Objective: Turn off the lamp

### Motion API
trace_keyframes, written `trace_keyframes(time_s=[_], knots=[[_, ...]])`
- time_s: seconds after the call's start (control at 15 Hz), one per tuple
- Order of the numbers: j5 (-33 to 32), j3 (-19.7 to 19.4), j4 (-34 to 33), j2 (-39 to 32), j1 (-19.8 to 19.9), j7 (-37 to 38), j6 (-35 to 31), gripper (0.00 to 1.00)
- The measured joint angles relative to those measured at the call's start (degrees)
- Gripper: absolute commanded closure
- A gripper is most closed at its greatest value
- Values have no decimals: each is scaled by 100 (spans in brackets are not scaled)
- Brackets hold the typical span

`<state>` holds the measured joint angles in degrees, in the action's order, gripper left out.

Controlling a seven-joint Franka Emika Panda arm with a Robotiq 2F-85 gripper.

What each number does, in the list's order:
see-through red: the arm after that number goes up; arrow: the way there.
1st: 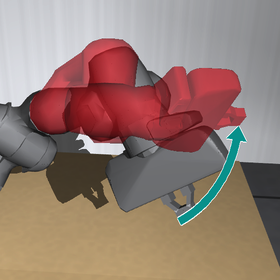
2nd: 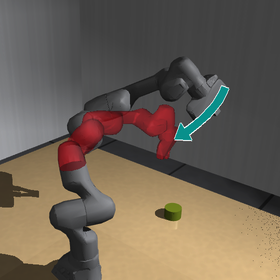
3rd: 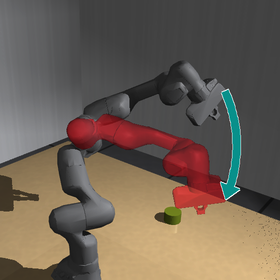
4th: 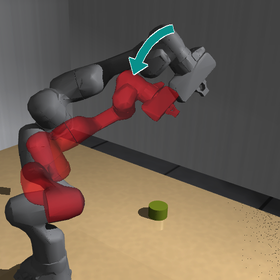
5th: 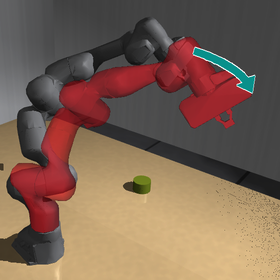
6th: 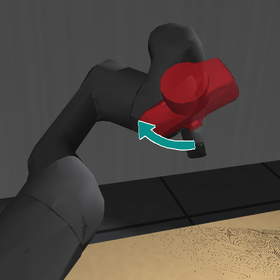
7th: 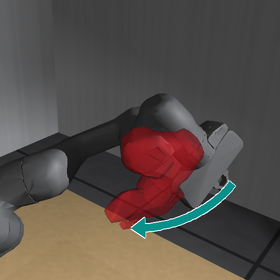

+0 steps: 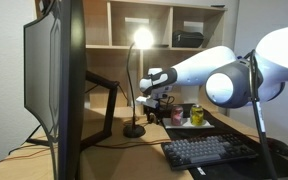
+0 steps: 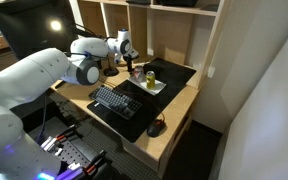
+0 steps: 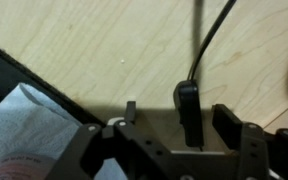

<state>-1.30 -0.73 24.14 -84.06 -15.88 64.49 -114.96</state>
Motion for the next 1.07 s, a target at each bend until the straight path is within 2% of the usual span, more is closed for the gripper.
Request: trace_keyframes(time_s=[0.27, 0.47, 0.6, 0.87, 0.93, 1.07], knots=[[0, 0, 1, 28, 43, -12, -52, 82], [0, 0, 0, 30, 69, -14, -100, 100], [1, 0, 14, 23, 76, -14, -222, 95], [1, 0, 52, 23, 75, -14, -391, 95], [0, 0, 62, 22, 74, -14, -435, 55], [3, 4, 63, 22, 74, -14, -449, 49]])
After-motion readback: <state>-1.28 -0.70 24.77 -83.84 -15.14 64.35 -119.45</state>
